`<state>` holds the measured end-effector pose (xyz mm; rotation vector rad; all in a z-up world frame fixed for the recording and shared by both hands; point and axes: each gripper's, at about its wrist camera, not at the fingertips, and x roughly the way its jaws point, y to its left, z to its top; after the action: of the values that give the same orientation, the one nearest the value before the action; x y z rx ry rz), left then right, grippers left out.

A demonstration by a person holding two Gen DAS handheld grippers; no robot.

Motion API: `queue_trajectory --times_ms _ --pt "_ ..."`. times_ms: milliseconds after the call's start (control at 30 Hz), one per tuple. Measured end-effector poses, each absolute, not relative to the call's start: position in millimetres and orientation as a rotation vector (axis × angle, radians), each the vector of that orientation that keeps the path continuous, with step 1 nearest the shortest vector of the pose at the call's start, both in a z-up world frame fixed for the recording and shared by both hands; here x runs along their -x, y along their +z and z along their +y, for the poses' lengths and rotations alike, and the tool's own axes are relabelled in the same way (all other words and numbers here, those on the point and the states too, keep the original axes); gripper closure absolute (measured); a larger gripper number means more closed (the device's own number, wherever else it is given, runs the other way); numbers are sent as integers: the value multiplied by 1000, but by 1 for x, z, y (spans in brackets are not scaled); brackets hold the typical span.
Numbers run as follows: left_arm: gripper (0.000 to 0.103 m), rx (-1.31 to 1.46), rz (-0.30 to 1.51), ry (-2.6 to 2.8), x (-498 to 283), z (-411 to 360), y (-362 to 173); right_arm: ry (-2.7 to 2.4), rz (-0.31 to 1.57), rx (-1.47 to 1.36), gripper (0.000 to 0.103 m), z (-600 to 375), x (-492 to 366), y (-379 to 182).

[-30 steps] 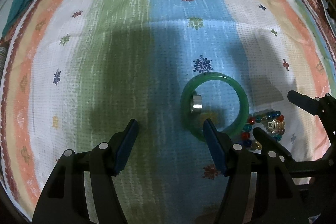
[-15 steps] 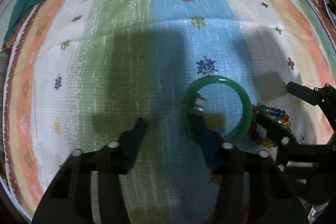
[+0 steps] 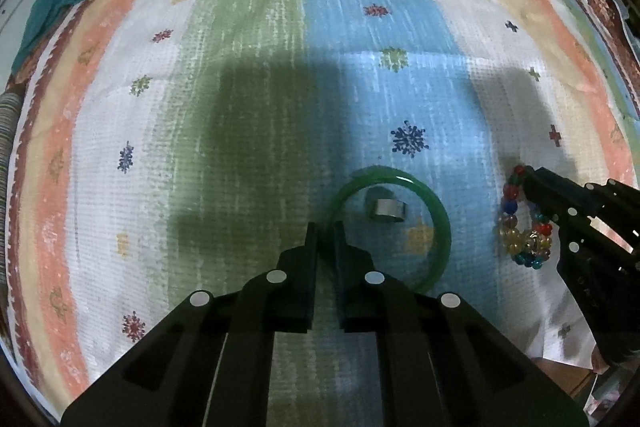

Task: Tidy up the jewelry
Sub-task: 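Grasp jade bangle rim with left tool while right tool grasps multicolour bead bracelet, then lift the jade bangle with left tool while right tool lifts multicolour bracelet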

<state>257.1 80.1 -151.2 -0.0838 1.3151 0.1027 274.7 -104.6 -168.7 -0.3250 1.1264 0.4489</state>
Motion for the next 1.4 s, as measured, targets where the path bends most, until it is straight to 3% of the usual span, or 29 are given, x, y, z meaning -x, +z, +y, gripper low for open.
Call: queue_trajectory --times_ms 1400 --pt "95 62 1142 13 -226 48 -67 333 984 188 93 -152 -235 -85"
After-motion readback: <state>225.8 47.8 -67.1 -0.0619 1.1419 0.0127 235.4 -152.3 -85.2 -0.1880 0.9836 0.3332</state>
